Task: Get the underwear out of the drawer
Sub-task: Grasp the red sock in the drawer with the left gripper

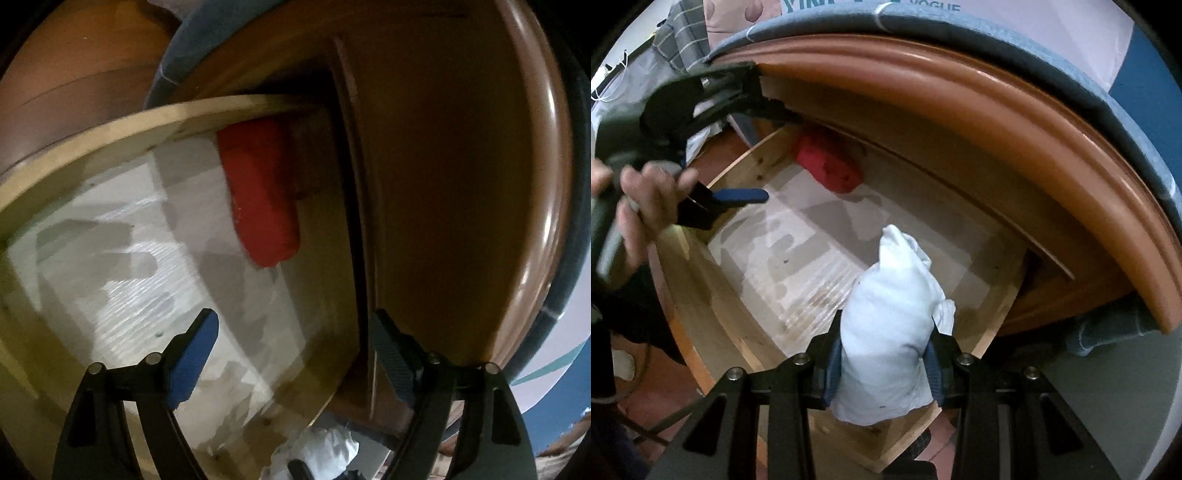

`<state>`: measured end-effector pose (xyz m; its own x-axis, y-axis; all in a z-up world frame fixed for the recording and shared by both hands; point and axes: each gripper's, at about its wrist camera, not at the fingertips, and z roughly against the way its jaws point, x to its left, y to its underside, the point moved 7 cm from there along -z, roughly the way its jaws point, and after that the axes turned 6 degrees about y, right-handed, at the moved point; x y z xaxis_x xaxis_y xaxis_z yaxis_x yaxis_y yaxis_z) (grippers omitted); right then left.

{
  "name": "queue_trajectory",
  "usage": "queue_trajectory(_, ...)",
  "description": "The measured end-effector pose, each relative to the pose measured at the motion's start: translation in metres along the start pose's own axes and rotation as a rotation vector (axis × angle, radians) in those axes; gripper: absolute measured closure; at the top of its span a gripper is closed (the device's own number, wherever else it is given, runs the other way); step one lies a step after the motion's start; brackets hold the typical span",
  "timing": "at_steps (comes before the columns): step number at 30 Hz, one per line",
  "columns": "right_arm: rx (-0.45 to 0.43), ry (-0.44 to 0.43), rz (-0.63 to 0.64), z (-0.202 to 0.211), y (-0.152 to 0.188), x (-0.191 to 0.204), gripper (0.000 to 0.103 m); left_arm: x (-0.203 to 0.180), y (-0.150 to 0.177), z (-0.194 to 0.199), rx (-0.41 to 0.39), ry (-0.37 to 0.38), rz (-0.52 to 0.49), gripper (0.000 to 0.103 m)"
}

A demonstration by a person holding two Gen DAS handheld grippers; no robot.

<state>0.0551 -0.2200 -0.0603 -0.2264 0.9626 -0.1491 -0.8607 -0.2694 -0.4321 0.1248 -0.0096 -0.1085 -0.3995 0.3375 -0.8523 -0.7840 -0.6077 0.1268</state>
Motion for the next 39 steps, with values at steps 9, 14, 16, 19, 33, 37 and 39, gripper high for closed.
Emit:
queue_trajectory(9, 0.007, -0.030, -0.012, -0.019, 0.006, -0.002, 0.065, 0.032, -0.003, -0.012, -0.020, 0.081, 0.209, 0.047)
queue_trajectory(14, 0.016, -0.034, -0.006, -0.024, 0.010, -0.003, 0.065, 0.031, -0.018, -0.016, -0.074, 0.112, 0.250, 0.047)
queue_trajectory(16, 0.025, -0.030, -0.001, -0.026, 0.011, -0.003, 0.065, 0.031, -0.024, -0.014, -0.093, 0.114, 0.244, 0.047)
queue_trajectory(19, 0.027, -0.032, 0.000, -0.032, 0.011, -0.004, 0.065, 0.031, -0.030, -0.018, -0.102, 0.114, 0.238, 0.047)
queue_trajectory(33, 0.022, -0.035, 0.038, -0.034, 0.009, 0.011, 0.065, 0.050, -0.033, -0.033, -0.150, 0.122, 0.263, 0.051)
queue_trajectory(37, 0.020, -0.035, 0.048, -0.033, 0.008, 0.014, 0.065, 0.062, -0.032, -0.039, -0.151, 0.179, 0.350, 0.057)
queue_trajectory(39, 0.021, -0.033, 0.053, -0.033, 0.008, 0.014, 0.065, 0.056, -0.031, -0.041, -0.156, 0.172, 0.306, 0.058)
